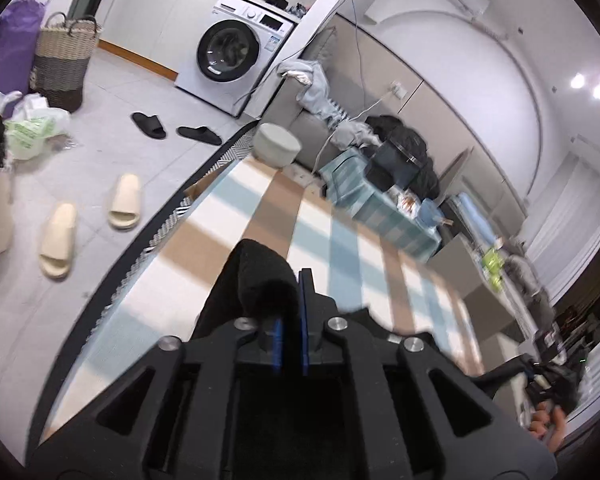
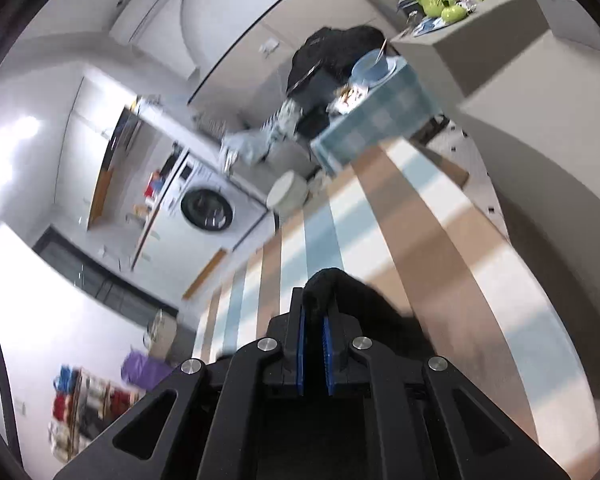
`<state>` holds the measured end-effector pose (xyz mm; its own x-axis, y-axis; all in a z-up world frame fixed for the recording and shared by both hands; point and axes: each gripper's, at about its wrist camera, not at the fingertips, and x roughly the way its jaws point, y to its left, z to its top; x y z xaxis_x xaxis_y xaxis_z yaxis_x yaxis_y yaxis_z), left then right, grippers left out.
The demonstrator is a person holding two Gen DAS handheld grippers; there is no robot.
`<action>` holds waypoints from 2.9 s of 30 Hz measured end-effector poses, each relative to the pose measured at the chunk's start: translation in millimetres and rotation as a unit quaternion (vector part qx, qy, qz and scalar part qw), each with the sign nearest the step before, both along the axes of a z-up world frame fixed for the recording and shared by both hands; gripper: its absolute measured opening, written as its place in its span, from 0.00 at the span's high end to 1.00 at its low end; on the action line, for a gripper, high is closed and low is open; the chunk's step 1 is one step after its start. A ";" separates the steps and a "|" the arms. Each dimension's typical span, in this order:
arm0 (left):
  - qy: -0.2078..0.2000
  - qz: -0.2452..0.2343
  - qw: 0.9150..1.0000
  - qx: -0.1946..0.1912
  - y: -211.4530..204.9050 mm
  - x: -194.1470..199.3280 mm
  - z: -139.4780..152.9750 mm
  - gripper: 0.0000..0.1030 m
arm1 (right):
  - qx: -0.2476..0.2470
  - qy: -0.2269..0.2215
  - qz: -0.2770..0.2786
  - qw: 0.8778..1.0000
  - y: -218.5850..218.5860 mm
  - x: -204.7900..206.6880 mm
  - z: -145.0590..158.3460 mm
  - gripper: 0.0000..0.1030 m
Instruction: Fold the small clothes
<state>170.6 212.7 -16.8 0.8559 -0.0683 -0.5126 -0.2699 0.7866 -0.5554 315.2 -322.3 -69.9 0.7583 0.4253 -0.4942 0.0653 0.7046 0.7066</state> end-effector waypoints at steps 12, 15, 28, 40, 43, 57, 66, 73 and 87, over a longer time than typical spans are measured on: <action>0.055 0.061 0.995 0.048 22.9 -13.4 -8.4 0.30 | -0.140 0.054 0.030 0.988 11.2 -28.2 -13.9 0.59; 0.069 0.047 0.995 0.061 15.7 -33.2 -11.9 0.30 | -0.177 0.083 0.051 0.979 15.6 -48.4 -29.1 0.57; 0.110 -0.023 0.986 0.122 -45.3 -131.5 -39.0 0.23 | -0.216 0.099 0.137 0.962 31.4 -136.9 -57.3 0.49; 0.177 -0.058 0.976 0.116 -67.9 -152.6 -83.5 0.24 | -0.255 0.093 0.159 0.949 37.0 -151.7 -59.8 0.49; 0.180 -0.060 0.973 0.129 -75.1 -150.9 -86.3 0.24 | -0.249 0.097 0.157 0.951 36.6 -153.8 -64.9 0.49; 0.173 -0.076 0.969 0.157 -82.4 -132.1 -71.6 0.86 | -0.264 0.048 0.162 0.949 45.8 -163.6 -59.7 0.88; 0.160 -0.079 0.973 0.146 -71.9 -111.7 -73.0 0.86 | -0.281 0.062 0.126 0.949 46.6 -171.4 -59.9 0.93; 0.143 -0.073 0.978 0.136 -63.5 -130.1 -68.4 0.86 | -0.282 0.051 0.096 0.953 44.9 -182.5 -52.4 0.85; 0.107 -0.040 0.990 0.082 -63.6 -199.8 -50.5 0.48 | -0.261 -0.009 0.114 0.958 58.0 -220.4 -27.0 0.40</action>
<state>-29.2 149.0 -67.3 0.7211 -0.0323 -0.6921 -0.3009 0.8852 -0.3548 94.8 -264.3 -96.9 0.6853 0.2790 -0.6727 -0.1417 0.9571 0.2526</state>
